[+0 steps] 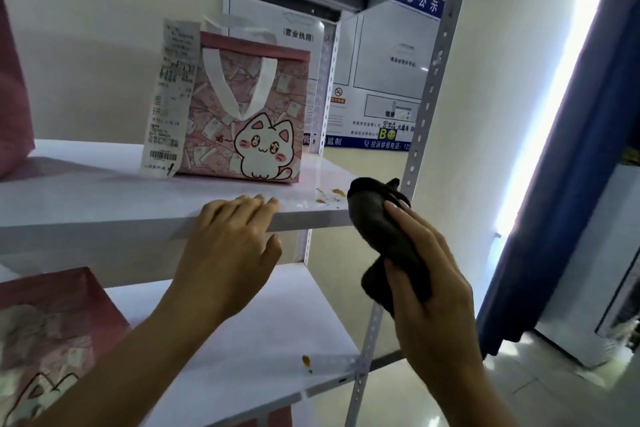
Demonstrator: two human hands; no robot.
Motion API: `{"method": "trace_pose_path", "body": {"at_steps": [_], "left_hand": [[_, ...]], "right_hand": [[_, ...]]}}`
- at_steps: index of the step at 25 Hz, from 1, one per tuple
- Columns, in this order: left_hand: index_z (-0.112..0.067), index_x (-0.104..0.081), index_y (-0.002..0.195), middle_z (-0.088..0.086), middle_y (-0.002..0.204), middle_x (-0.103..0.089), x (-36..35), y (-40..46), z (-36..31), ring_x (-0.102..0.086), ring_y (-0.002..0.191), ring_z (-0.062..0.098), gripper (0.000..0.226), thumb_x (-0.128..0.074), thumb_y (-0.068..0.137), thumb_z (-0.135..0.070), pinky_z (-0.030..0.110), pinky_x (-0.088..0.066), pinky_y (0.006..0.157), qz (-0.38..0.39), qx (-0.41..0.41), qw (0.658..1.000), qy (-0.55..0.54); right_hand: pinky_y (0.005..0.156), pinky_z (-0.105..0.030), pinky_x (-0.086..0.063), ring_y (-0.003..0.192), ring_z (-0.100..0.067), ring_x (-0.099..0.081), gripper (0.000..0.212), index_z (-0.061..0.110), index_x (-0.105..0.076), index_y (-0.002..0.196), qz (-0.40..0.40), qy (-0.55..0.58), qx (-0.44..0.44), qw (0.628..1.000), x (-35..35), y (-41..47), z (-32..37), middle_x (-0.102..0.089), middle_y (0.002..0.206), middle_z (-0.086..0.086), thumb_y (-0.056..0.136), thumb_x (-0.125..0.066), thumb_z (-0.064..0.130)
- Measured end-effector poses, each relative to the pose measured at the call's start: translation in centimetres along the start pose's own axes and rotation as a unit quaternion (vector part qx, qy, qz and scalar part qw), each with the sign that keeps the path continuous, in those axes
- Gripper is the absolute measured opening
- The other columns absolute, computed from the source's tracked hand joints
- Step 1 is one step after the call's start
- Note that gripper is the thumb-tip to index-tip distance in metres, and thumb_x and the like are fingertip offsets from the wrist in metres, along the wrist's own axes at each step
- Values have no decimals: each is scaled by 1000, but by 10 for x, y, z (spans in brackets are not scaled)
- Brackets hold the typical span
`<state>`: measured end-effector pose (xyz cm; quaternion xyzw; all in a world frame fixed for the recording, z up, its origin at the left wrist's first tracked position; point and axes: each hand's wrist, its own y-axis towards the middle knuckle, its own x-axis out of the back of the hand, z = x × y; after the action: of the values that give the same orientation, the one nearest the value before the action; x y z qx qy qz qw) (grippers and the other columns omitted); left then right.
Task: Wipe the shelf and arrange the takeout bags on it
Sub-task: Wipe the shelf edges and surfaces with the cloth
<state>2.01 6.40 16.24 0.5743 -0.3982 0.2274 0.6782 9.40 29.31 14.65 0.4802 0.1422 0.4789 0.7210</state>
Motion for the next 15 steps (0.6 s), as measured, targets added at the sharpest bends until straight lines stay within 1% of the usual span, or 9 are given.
{"method": "trace_pose_path", "body": {"at_steps": [2, 3, 4, 7, 10, 12, 15], "left_hand": [[-23, -37, 152, 0, 155, -43, -2, 4, -4, -38, 143, 22, 71, -17, 91, -56, 43, -24, 119, 24, 13, 1000, 9], [-26, -33, 152, -1, 157, -40, -3, 5, -6, -35, 145, 22, 72, -17, 90, -59, 43, -23, 120, 28, 17, 999, 18], [-27, -32, 152, -1, 156, -41, -4, 5, -7, -36, 144, 23, 72, -18, 90, -60, 43, -24, 119, 26, 20, 999, 29], [-27, -43, 146, -1, 146, -53, -3, 4, -8, -46, 134, 24, 66, -25, 89, -56, 43, -31, 112, 14, 23, 999, 43], [-26, -48, 142, -1, 142, -56, -3, 4, -8, -50, 130, 25, 63, -30, 88, -52, 43, -34, 109, 9, 27, 999, 25], [-26, -50, 141, -1, 141, -57, -5, 3, -10, -51, 130, 24, 62, -30, 88, -51, 43, -34, 110, 5, 36, 999, 19], [-23, -53, 139, 1, 137, -59, -10, 3, -9, -53, 126, 25, 60, -36, 88, -51, 44, -37, 108, -11, 40, 999, 17]], "right_hand": [[111, -27, -45, 132, -7, -50, 57, 29, -51, 144, 11, -13, -10, 1000, -1, 29, -2, -51, 145, 9, 96, -57, 0], [109, -30, -47, 127, -9, -52, 55, 28, -51, 144, 18, -22, -17, 999, -3, 42, -4, -53, 143, 8, 96, -57, 2], [107, -33, -48, 123, -10, -53, 53, 28, -52, 144, 23, -32, -23, 999, -6, 56, -5, -54, 140, 7, 96, -56, 4], [107, -40, -47, 120, -16, -54, 51, 29, -54, 142, 49, -62, -42, 996, -13, 89, -12, -57, 137, 5, 96, -53, 6], [107, -45, -46, 124, -23, -52, 50, 33, -53, 140, 116, -129, -42, 984, -15, 103, -19, -54, 140, 4, 96, -51, 11], [106, -42, -45, 126, -24, -49, 48, 34, -51, 141, 164, -191, -19, 968, -15, 103, -17, -52, 142, 4, 97, -51, 15], [105, -39, -44, 126, -19, -46, 45, 36, -50, 143, 241, -226, 7, 944, -24, 99, -7, -51, 142, 8, 101, -48, 21]]}}
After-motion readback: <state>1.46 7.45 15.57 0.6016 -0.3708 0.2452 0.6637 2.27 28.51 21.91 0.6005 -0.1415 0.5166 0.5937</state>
